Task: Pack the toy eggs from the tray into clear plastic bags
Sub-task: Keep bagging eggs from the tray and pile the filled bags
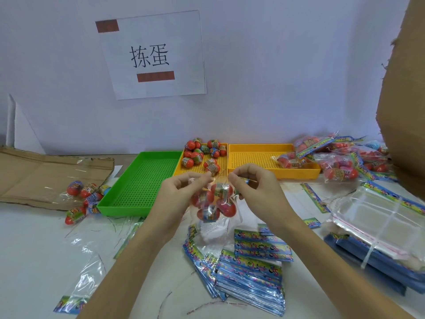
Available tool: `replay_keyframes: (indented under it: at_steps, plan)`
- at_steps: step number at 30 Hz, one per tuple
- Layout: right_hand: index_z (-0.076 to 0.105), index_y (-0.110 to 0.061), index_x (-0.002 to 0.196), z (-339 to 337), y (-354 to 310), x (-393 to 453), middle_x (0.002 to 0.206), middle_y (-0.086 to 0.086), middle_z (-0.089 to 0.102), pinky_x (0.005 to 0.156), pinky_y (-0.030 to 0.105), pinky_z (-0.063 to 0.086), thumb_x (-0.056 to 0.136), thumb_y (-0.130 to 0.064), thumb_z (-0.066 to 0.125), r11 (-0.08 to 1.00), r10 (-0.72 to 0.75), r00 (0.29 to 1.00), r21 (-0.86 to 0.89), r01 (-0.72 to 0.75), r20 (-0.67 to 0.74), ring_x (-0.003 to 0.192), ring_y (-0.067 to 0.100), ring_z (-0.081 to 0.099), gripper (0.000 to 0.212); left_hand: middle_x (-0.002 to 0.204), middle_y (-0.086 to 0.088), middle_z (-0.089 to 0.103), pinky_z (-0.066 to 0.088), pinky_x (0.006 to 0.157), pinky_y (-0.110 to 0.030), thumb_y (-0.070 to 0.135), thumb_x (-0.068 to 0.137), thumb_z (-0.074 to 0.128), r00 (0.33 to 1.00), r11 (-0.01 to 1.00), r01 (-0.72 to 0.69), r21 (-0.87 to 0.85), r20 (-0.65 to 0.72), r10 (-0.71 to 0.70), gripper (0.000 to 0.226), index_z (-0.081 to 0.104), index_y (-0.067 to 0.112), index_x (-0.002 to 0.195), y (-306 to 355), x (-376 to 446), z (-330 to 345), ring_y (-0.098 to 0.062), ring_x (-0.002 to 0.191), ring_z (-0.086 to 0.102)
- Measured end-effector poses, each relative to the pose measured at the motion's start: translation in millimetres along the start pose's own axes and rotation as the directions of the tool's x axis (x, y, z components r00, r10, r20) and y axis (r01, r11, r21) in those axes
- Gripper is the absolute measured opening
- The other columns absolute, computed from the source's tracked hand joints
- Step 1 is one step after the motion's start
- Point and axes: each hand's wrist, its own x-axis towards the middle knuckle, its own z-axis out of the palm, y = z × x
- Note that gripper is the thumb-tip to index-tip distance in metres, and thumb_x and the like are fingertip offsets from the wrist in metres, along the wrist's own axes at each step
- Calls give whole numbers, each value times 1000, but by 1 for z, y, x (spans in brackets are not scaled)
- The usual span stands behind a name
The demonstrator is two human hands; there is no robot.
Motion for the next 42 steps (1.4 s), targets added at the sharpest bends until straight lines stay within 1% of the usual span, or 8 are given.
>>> replay_keyframes:
  at_steps: [4, 9, 12, 15, 19, 22, 31, 42]
  plan:
    - [73, -24, 107, 0, -4, 0, 89, -3, 75, 68, 21, 54, 94, -44, 69, 981, 102, 994, 166, -105, 30, 78, 9, 68, 24, 84, -11, 77, 63, 70, -38, 34, 79, 83, 984, 997, -27, -68, -175, 15, 21, 80, 14, 83, -3, 1, 1, -25, 77, 76]
    - [74, -16, 117, 1, -3, -2, 102, 2, 80, 77, 26, 58, 87, -56, 68, 922, 278, 911, 183, -342, 304, 93, 17, 76, 50, 84, -7, 76, 60, 57, -25, 24, 93, 75, 955, 969, -46, -241, -294, -28, 20, 74, 4, 99, -1, 2, 0, -13, 71, 73]
    - [81, -9, 99, 1, -2, -3, 95, 8, 79, 73, 21, 56, 89, -40, 75, 872, 254, 934, 358, -333, 250, 84, 16, 73, 33, 111, -14, 76, 65, 80, -38, 38, 92, 71, 983, 921, -18, -389, -176, -55, 45, 70, 3, 120, 4, 3, 2, -22, 95, 74]
    - [77, -2, 97, -3, -5, 1, 88, 10, 76, 70, 20, 57, 87, -30, 76, 821, 263, 960, 501, -274, 93, 81, 18, 72, 30, 117, -7, 74, 61, 88, -25, 44, 90, 69, 999, 815, 46, -578, 24, -39, 55, 70, 3, 128, 12, 1, 2, -14, 101, 71]
    - [74, 1, 102, -10, -4, 3, 90, 12, 78, 65, 20, 57, 94, -20, 72, 807, 288, 957, 539, -239, -7, 81, 19, 76, 22, 127, -17, 71, 58, 99, -39, 16, 100, 65, 990, 951, 39, -306, 141, 4, 42, 60, 13, 142, 5, -3, 9, -25, 110, 68]
    - [72, 0, 104, -10, -4, 4, 91, 13, 79, 62, 20, 56, 97, -23, 70, 850, 274, 961, 475, -226, -34, 79, 21, 77, 24, 107, -23, 68, 61, 94, -51, 16, 98, 70, 994, 982, 13, -187, 112, 9, 48, 58, 24, 143, -1, -3, 9, -27, 90, 67]
    - [65, -10, 94, -16, 7, 10, 65, 7, 72, 54, 23, 46, 102, -28, 64, 993, 69, 996, 96, -63, -60, 50, 17, 59, 20, 81, -10, 64, 56, 66, -26, 25, 82, 79, 990, 982, -80, -173, 97, 97, 45, 70, 37, 125, 1, -1, 2, -17, 69, 62]
    - [61, -11, 95, -11, 12, 9, 62, 4, 68, 56, 27, 47, 105, -25, 60, 998, 15, 997, 68, -10, -70, 51, 17, 59, 17, 86, -10, 64, 61, 78, -32, 14, 81, 83, 987, 973, -136, -187, 63, 150, 62, 61, 27, 138, -5, 2, 5, -26, 83, 74]
